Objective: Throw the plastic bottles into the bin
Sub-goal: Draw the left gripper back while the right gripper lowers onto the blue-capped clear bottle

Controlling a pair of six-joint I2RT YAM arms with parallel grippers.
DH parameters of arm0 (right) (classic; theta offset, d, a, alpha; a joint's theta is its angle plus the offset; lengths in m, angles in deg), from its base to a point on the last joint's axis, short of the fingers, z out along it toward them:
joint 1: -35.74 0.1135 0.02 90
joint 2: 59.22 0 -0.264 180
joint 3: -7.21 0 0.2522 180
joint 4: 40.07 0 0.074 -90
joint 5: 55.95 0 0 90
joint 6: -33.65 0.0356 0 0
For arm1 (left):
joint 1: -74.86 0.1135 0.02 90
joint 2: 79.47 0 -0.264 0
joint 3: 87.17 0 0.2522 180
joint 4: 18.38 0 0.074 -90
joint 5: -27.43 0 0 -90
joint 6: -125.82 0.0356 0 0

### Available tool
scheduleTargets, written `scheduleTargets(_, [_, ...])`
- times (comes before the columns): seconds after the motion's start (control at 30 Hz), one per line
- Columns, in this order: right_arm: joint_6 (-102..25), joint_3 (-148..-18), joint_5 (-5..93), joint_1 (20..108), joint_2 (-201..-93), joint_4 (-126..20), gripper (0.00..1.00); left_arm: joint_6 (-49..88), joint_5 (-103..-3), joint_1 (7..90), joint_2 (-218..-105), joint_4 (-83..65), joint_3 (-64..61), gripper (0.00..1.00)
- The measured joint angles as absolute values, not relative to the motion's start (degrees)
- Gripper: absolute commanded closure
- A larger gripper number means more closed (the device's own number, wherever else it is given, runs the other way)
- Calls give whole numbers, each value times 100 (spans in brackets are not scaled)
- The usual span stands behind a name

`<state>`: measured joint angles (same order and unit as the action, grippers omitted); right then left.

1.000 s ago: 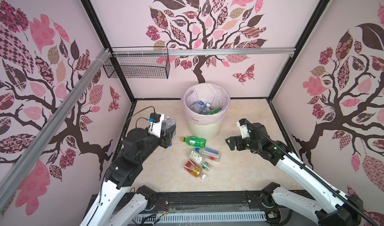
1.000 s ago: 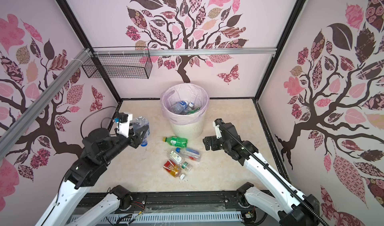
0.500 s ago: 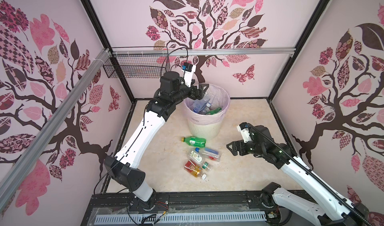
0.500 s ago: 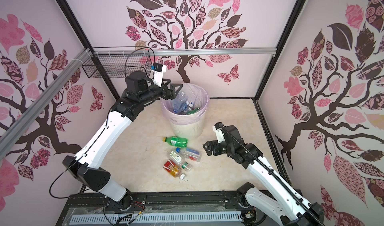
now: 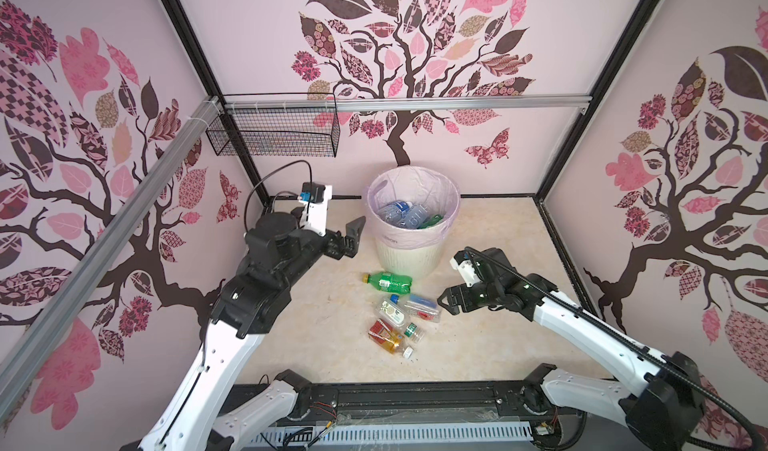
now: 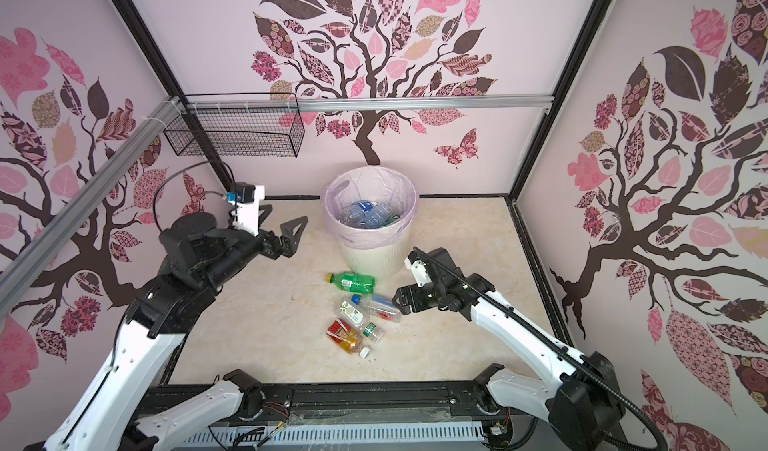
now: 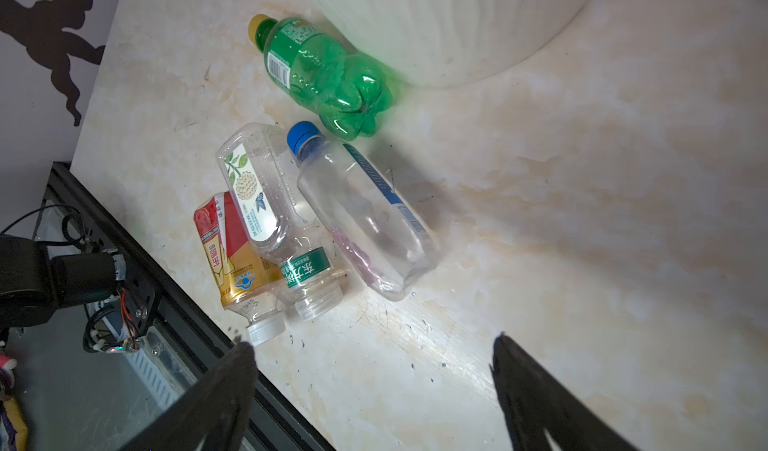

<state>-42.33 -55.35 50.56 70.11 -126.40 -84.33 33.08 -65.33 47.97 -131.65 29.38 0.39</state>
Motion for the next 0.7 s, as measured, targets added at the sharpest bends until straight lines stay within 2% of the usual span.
scheduleTargets(0.33, [-4875, -5517, 5047, 7274, -13641, -7635, 10, 3057, -7294, 4823, -11727, 3834, -1738, 2])
scheduleTargets(0.7, [-5105, -5522, 5087, 7398, -14686, -6923, 8, 2810, -7456, 4823, -11318, 3878, -2105, 2])
